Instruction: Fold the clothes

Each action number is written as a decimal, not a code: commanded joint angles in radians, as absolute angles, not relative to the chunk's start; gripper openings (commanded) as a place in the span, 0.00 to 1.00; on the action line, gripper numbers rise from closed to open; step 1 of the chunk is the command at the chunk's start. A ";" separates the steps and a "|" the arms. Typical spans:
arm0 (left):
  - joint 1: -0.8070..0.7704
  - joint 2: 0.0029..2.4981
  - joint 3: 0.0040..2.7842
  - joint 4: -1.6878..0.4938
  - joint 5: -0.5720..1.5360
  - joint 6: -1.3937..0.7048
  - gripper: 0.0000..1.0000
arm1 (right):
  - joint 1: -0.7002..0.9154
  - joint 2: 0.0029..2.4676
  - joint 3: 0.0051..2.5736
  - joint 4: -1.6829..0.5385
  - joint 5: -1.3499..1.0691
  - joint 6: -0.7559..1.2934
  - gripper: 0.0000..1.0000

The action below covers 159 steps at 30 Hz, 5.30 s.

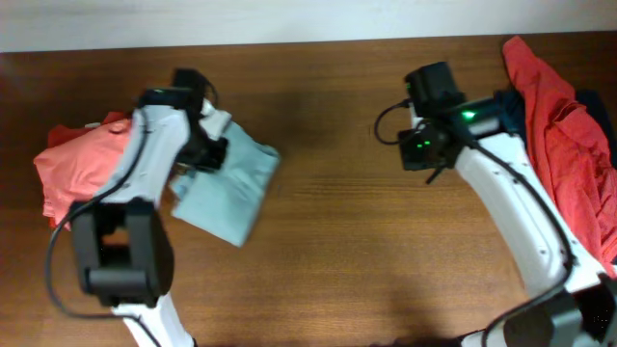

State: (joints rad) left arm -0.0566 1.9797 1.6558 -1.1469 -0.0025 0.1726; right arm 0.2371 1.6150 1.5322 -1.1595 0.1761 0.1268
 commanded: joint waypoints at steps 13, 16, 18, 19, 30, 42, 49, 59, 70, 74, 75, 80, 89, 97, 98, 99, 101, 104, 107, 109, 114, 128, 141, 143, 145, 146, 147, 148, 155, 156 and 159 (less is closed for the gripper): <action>0.208 1.863 1.749 -1.020 -0.184 0.144 0.01 | 0.175 1.576 1.536 -1.242 0.194 0.101 0.30; 0.260 1.864 1.749 -0.992 -0.184 0.144 0.01 | 0.175 1.576 1.536 -1.246 0.192 0.101 0.30; 0.294 1.866 1.749 -0.978 -0.179 0.143 0.01 | 0.175 1.576 1.536 -1.246 0.192 0.101 0.30; 0.311 1.866 1.749 -0.971 -0.173 0.143 0.01 | 0.175 1.576 1.536 -1.246 0.192 0.101 0.30; 0.455 1.948 1.749 -0.962 -0.116 0.101 0.01 | 0.175 1.576 1.536 -1.246 0.192 0.102 0.30; 0.534 1.993 1.749 -1.008 -0.122 -0.010 0.87 | 0.175 1.576 1.536 -1.246 0.192 0.102 0.31; 0.589 1.967 1.753 -1.049 -0.156 -0.149 0.99 | 0.175 1.576 1.536 -1.245 0.192 0.102 0.31; 0.562 1.841 1.757 -1.032 -0.007 -0.070 0.99 | 0.175 1.577 1.536 -1.238 0.192 0.102 0.31; 0.559 1.814 1.754 -1.019 0.084 -0.052 0.01 | 0.175 1.577 1.536 -1.239 0.192 0.102 0.31; 0.562 1.858 1.753 -1.019 0.082 -0.052 0.00 | 0.175 1.577 1.536 -1.240 0.192 0.102 0.31; 0.566 1.872 1.753 -1.018 0.082 -0.052 0.01 | 0.175 1.577 1.536 -1.240 0.192 0.102 0.31; 0.579 1.964 1.753 -1.018 0.028 -0.052 0.01 | 0.175 1.577 1.536 -1.243 0.192 0.102 0.31; 0.613 2.177 1.753 -1.024 -0.021 -0.057 0.00 | 0.175 1.577 1.536 -1.261 0.192 0.102 0.31; 0.614 2.181 1.756 -1.028 -0.009 -0.056 0.01 | 0.175 1.577 1.536 -1.260 0.192 0.102 0.31; 0.615 2.175 1.757 -1.031 0.003 -0.056 0.02 | 0.175 1.577 1.536 -1.260 0.192 0.102 0.31; 0.615 2.167 1.757 -1.032 0.013 -0.056 0.02 | 0.175 1.577 1.536 -1.260 0.192 0.102 0.31; 0.614 2.138 1.757 -1.033 0.015 -0.056 0.04 | 0.175 1.577 1.536 -1.259 0.192 0.102 0.31; 0.614 2.069 1.757 -1.033 0.015 -0.056 0.13 | 0.175 1.577 1.536 -1.257 0.192 0.102 0.40; 0.611 1.972 1.758 -1.034 0.015 -0.056 0.31 | 0.175 1.577 1.536 -1.252 0.192 0.102 0.53; 0.604 1.902 1.758 -1.041 0.016 -0.056 0.42 | 0.175 1.577 1.536 -1.251 0.191 0.102 0.64; 0.546 1.745 1.758 -1.042 0.038 -0.051 0.52 | 0.175 1.577 1.536 -1.195 0.132 0.105 0.91; 0.135 1.666 1.757 -1.054 0.031 0.031 0.99 | 0.174 1.574 1.536 -0.813 -0.030 0.101 0.99; 0.120 1.534 1.710 -1.173 0.068 0.031 0.99 | 0.177 1.394 1.491 -1.011 -0.035 0.134 0.99; 0.119 1.468 1.654 -1.140 0.068 0.031 0.99 | 0.177 1.320 1.446 -0.991 -0.034 0.140 0.99; 0.113 1.377 1.560 -1.081 0.068 0.031 0.99 | 0.178 1.216 1.372 -0.953 -0.034 0.140 0.99; 0.109 1.333 1.512 -1.050 0.068 0.031 0.99 | 0.178 1.164 1.330 -0.931 -0.034 0.139 0.99; 0.102 1.277 1.451 -1.013 0.068 0.031 0.99 | 0.177 1.102 1.280 -0.907 -0.033 0.139 0.99; 0.097 1.224 1.393 -0.978 0.068 0.031 0.99 | 0.177 1.047 1.234 -0.884 -0.033 0.139 0.99; 0.080 0.833 0.958 -0.714 0.068 0.012 0.99 | 0.176 0.614 0.905 -0.777 0.061 0.139 0.99; 0.080 0.802 0.927 -0.702 0.068 0.012 0.99 | 0.176 0.577 0.881 -0.778 0.061 0.139 0.99; 0.080 0.716 0.851 -0.749 0.067 0.012 0.99 | 0.176 0.482 0.818 -0.814 0.061 0.139 0.99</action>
